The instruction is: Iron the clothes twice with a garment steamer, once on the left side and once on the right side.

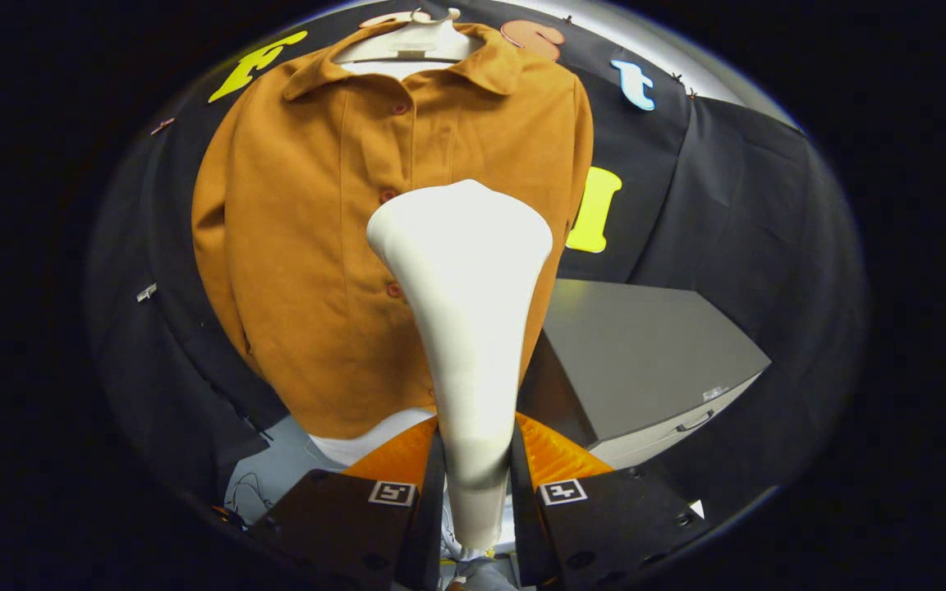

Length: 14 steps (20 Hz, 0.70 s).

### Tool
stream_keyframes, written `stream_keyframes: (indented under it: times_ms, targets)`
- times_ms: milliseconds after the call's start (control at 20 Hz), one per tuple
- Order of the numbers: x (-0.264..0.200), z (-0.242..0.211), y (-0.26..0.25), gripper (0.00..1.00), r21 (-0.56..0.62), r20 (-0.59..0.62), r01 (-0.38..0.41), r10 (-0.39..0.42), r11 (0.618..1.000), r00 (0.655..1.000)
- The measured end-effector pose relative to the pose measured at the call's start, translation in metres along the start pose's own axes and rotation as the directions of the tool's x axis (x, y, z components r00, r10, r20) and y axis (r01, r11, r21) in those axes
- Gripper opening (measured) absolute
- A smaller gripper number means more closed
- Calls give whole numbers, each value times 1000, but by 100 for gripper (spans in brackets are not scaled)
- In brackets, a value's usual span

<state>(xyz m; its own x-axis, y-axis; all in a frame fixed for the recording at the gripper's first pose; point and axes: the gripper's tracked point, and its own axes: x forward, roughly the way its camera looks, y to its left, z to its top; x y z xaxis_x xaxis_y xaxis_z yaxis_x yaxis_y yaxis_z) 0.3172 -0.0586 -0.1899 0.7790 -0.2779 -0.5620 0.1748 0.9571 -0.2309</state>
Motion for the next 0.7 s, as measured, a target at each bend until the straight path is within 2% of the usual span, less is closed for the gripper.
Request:
stream_keyframes:
  times_ms: [200,700]
  targets:
    - [-24,32,-14,40,19,101,-3,1,1000,995]
    - [-63,85,-35,40,45,291,-78,62,996,955]
